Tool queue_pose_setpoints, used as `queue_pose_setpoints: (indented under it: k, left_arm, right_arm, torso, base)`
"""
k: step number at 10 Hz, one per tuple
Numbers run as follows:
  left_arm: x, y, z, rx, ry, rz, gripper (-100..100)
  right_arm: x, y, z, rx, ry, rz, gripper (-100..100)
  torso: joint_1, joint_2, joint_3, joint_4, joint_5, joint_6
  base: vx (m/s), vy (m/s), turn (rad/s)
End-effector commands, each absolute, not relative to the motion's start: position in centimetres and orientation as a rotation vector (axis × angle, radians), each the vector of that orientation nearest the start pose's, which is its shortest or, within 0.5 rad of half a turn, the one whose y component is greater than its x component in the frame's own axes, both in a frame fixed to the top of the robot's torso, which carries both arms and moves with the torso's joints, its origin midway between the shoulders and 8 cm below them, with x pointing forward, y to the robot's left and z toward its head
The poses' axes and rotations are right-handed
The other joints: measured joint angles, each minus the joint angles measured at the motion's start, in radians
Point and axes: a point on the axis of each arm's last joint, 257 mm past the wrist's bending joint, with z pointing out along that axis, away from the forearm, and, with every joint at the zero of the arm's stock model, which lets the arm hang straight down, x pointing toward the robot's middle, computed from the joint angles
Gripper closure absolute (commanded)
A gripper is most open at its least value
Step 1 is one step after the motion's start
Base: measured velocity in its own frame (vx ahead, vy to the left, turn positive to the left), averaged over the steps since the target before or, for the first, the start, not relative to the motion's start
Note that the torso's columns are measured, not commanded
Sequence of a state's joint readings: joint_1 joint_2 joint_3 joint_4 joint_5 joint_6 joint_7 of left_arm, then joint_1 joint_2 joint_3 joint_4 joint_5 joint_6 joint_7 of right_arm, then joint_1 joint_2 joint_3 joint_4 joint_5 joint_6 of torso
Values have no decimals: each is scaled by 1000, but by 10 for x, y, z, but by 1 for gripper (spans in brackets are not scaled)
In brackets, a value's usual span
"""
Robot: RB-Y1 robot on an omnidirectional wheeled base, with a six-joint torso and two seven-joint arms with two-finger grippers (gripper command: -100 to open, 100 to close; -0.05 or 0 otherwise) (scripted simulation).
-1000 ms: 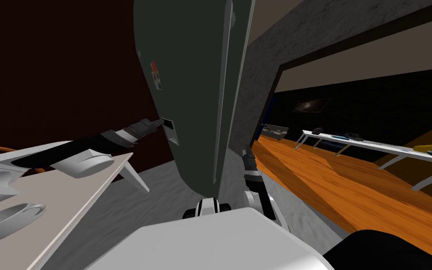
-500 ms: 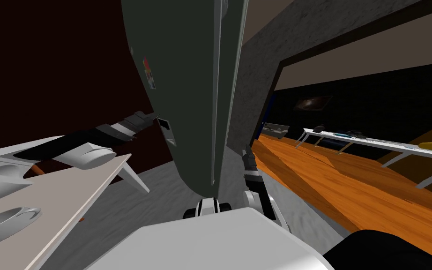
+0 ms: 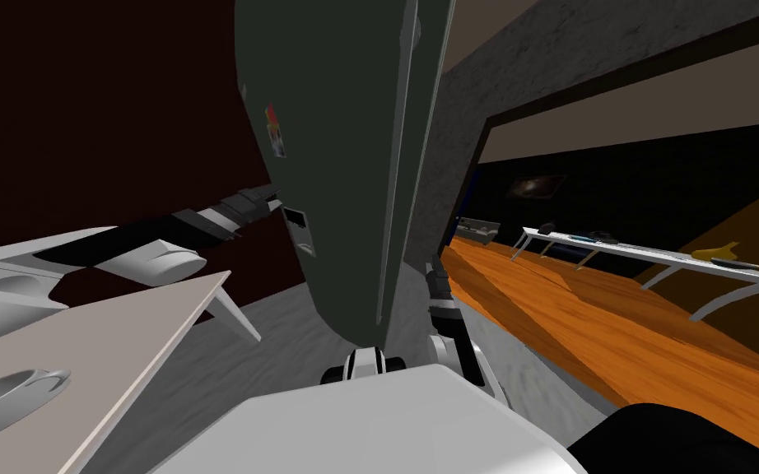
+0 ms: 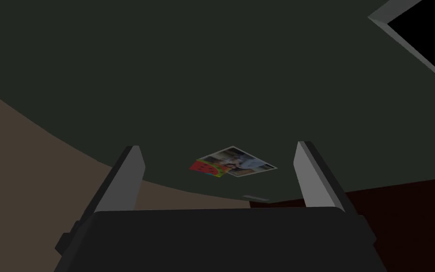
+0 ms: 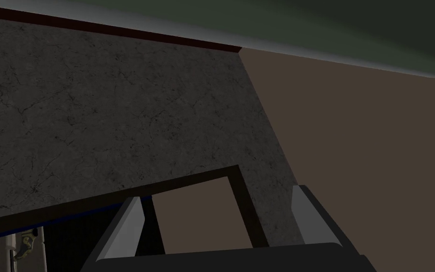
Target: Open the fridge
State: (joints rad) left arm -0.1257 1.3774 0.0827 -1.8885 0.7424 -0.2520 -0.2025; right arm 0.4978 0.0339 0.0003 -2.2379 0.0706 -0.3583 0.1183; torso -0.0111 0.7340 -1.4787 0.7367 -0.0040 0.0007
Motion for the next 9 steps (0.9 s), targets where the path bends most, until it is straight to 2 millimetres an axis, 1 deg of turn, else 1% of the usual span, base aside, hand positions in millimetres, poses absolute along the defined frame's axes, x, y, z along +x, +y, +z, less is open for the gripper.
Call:
queue_pose_setpoints:
  k: [1, 2, 3, 4, 9]
  left_arm:
    - [489, 307, 225, -29, 1197, -1009, -100]
    - [488, 305, 231, -25, 1199, -1011, -100]
    - [488, 308, 226, -27, 1197, -1008, -100]
    - [488, 307, 227, -27, 1198, -1010, 0]
    - [488, 307, 227, -27, 1198, -1009, 0]
  right_arm:
    - [374, -282, -23, 733, 783, 1106, 0]
    - [374, -282, -23, 733, 783, 1105, 0]
    - [374, -282, -23, 733, 783, 1105, 0]
    - [374, -282, -23, 733, 783, 1105, 0]
    - [374, -282, -23, 733, 783, 1105, 0]
  torso:
    - [6, 2, 1, 0, 2, 0]
    - [11, 4, 2, 1, 4, -1]
    - [14, 5, 3, 2, 5, -1]
    - [15, 6, 4, 2, 6, -1]
    - [11, 4, 2, 1, 4, -1]
  base:
    - [47, -53, 46]
    - [41, -31, 43]
    - [18, -13, 8]
    - [0, 0, 0]
    - [0, 0, 0]
